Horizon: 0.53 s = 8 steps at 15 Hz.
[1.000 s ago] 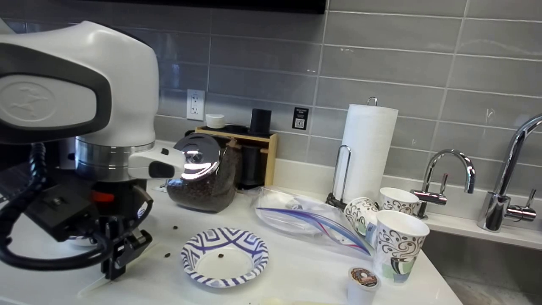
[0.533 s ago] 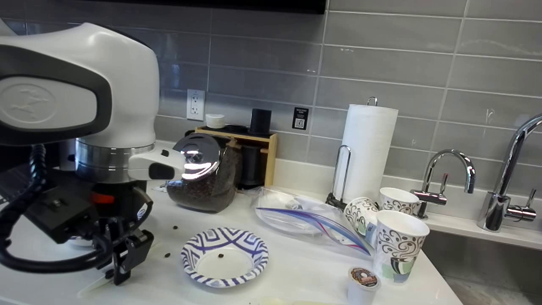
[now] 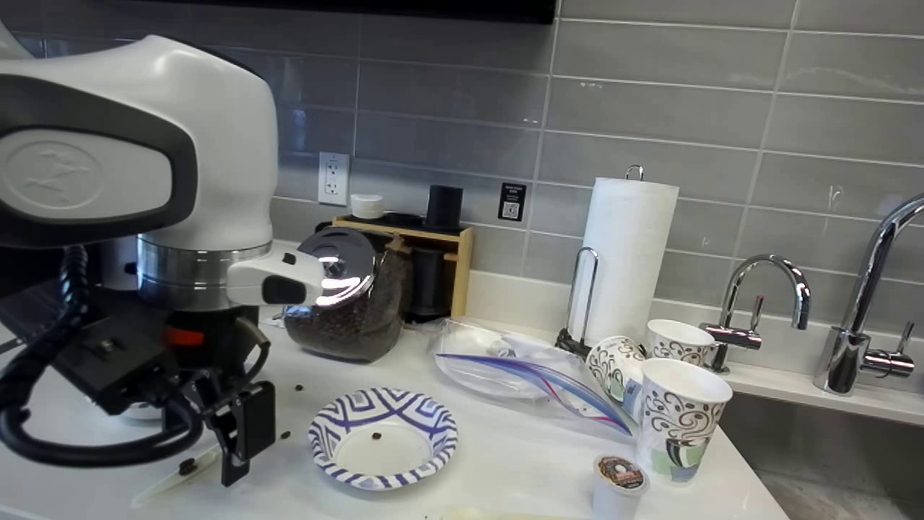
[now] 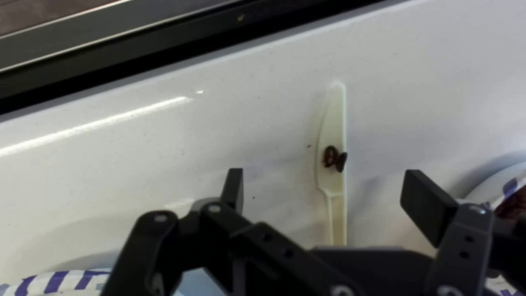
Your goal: Pour the contents on the bowl to the left into the bowl to the right
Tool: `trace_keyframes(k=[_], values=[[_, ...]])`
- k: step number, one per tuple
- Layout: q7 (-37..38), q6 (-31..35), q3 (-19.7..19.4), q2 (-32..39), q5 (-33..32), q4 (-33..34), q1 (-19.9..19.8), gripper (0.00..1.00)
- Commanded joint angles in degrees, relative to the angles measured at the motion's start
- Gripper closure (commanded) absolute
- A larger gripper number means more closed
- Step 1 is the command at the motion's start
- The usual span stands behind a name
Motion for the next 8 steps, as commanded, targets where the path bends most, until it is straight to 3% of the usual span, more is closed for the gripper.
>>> trace_keyframes(k=[1, 8], values=[[0.11, 0.05, -0.21, -0.06, -0.46, 0.14, -0.09, 0.0], [1.83, 1.96, -0.38, 1.06, -3.41, 0.74, -0.41, 0.0]])
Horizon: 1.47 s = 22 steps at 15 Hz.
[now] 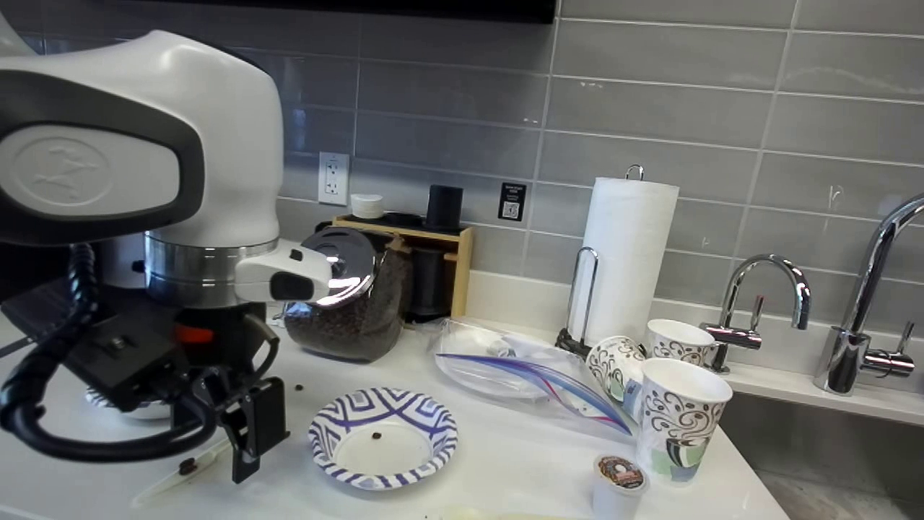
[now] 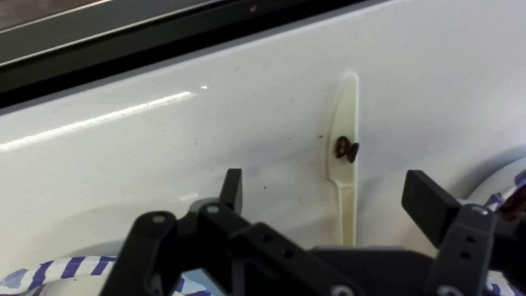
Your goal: Pour the contents on the bowl to the left into the bowl to the right
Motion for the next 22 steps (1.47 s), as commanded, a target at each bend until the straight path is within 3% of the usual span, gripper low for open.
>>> trace_keyframes(k=[1, 5, 18, 22], values=[[2.42, 2.15, 0.08, 1.76, -3.83, 0.99, -0.11, 0.0], [4.16, 2.31, 0.09, 3.06, -8.31, 3.15, -0.15, 0.0], [5.53, -2.45, 0.68, 7.98, -9.44, 8.91, 0.21, 0.01], [6.22, -3.32, 0.75, 8.43, -10.23, 9.58, 0.43, 0.09]])
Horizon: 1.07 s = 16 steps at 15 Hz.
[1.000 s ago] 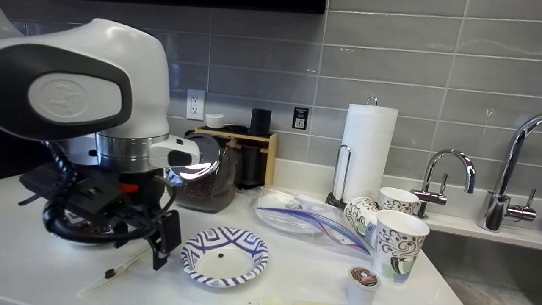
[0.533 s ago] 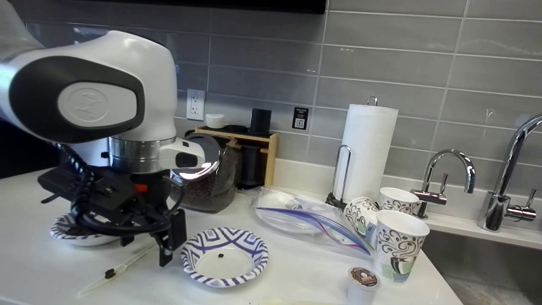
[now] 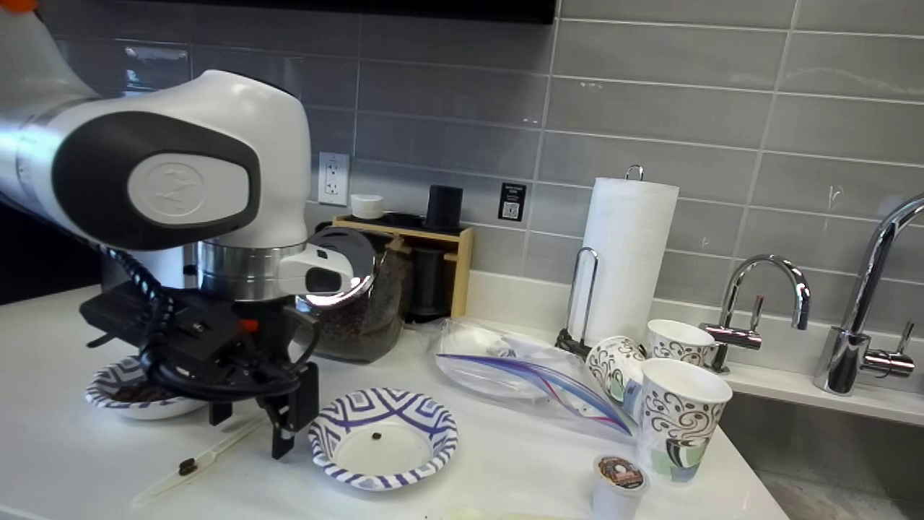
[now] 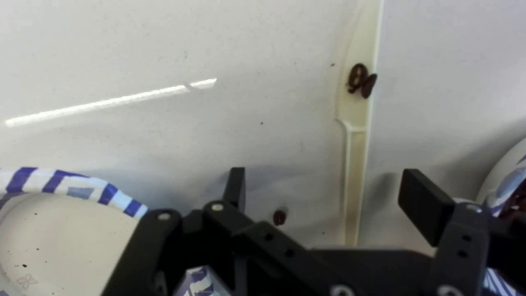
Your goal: Pour the contents on the bowl to the left into the bowl to the right
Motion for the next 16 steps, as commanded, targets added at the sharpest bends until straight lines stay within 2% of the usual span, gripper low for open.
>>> trace_keyframes(k=[1, 5, 9, 10, 13, 16], values=[[2.49, -2.63, 0.21, 0.99, -2.15, 1.65, 0.31, 0.1], [3.08, -3.79, 0.35, 0.93, -2.74, 2.05, 0.36, 0.14], [3.56, -4.71, 0.35, 1.04, -3.15, 2.28, 0.4, 0.25], [3.61, -4.93, 0.36, 1.07, -3.24, 2.35, 0.41, 0.24], [3.69, -5.43, 0.39, 1.13, -3.31, 2.59, 0.44, 0.33], [3.76, -5.52, 0.41, 1.27, -3.4, 2.83, 0.44, 0.37]])
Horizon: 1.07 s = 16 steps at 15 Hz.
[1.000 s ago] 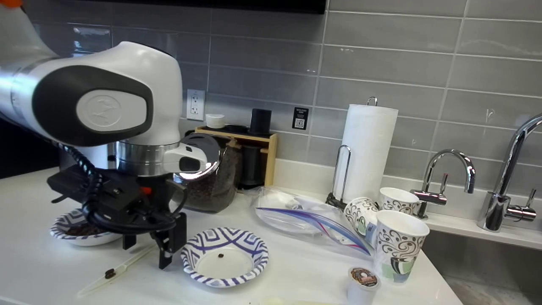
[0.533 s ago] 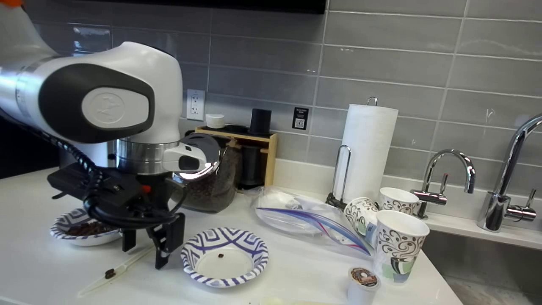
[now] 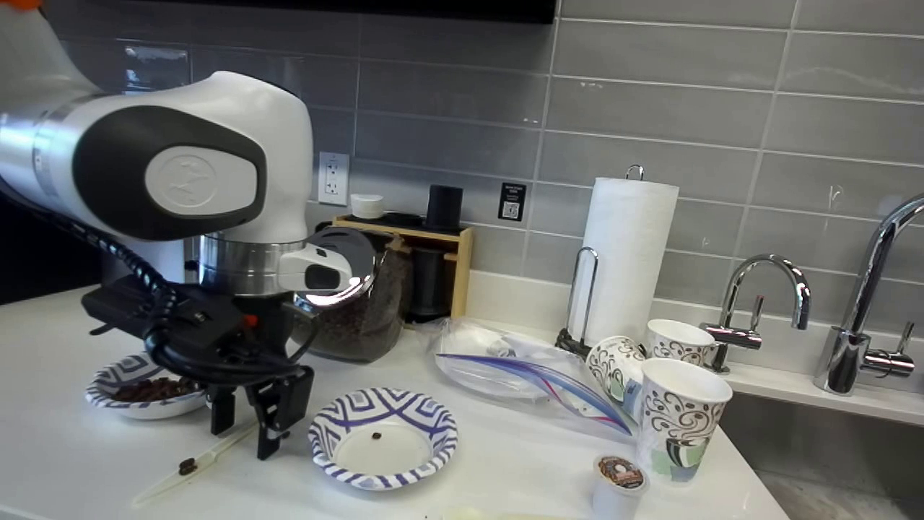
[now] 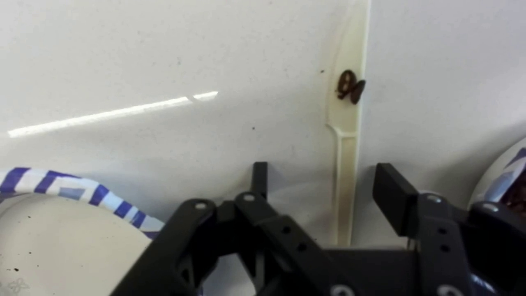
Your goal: Pour the contents on the bowl to the left into the bowl to the right
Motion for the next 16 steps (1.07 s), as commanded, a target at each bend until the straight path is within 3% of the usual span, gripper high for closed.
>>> trace_keyframes(k=[1, 8, 13, 16], values=[[2.03, -2.08, 0.06, 0.92, -1.76, 1.37, 0.31, 0.37], [2.23, -2.23, 0.13, 1.1, -1.98, 1.77, 0.34, 0.52], [2.68, -2.39, 0.16, 1.26, -2.41, 1.97, 0.4, 0.54], [2.8, -2.55, 0.17, 1.3, -2.66, 2.1, 0.43, 0.6]])
